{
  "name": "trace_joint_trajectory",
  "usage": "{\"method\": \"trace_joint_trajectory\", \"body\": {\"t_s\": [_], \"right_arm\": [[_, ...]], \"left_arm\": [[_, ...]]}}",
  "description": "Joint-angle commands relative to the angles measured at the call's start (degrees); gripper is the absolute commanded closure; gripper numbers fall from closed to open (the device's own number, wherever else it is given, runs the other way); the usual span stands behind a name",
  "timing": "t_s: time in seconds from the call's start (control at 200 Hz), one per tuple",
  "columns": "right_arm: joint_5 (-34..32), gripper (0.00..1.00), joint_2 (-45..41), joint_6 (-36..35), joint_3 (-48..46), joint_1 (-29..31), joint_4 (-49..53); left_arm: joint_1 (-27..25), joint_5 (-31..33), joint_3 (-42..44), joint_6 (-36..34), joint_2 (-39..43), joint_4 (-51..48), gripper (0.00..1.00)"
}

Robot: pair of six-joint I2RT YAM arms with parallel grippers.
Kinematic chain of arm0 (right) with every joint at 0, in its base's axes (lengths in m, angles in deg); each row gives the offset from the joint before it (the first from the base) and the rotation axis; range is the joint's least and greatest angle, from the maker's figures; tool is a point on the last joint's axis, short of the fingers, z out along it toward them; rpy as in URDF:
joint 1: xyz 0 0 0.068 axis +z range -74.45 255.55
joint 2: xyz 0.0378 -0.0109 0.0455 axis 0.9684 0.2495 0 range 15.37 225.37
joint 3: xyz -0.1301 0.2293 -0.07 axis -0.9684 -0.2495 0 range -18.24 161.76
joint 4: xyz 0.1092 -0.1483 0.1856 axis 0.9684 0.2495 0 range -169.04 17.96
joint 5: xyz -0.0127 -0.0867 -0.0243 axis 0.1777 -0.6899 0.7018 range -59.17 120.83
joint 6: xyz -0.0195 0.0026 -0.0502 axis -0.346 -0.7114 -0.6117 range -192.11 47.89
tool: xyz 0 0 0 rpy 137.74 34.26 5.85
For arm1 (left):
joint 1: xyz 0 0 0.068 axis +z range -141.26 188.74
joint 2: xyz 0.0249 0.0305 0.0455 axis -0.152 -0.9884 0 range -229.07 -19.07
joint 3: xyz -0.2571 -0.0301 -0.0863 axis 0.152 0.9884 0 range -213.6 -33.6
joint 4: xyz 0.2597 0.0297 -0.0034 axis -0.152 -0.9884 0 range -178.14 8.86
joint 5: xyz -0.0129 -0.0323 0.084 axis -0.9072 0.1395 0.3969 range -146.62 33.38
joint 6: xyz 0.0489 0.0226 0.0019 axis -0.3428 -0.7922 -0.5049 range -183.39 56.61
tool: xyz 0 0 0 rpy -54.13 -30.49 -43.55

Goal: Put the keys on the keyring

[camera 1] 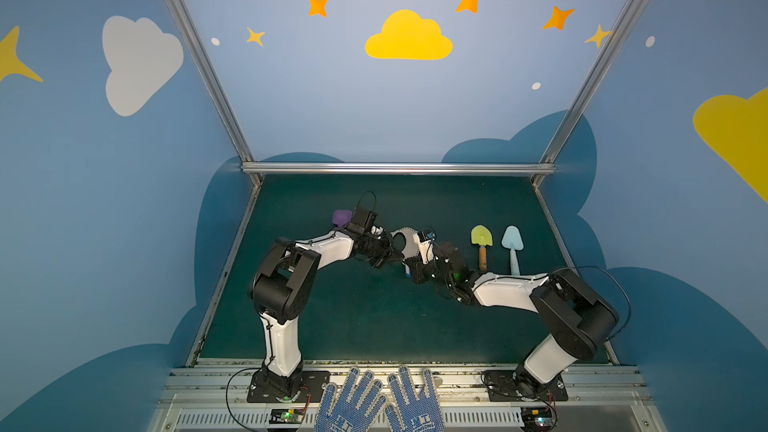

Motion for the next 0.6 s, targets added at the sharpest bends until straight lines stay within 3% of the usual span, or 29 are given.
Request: {"method": "trace_joint_trajectory", "body": {"t_s": [0.0, 0.596], "right_arm": [[-0.3, 1.00, -1.0, 0.6, -0.3, -0.6, 0.0], [0.6, 1.00, -1.0, 2.9, -2.1, -2.2, -1.7]], "left_arm": [[0.1, -1.4, -0.2, -0.1, -0.4, 0.1, 0.96], [0.0, -2.2, 0.1, 0.3, -0.8, 1.0, 0.96]]}}
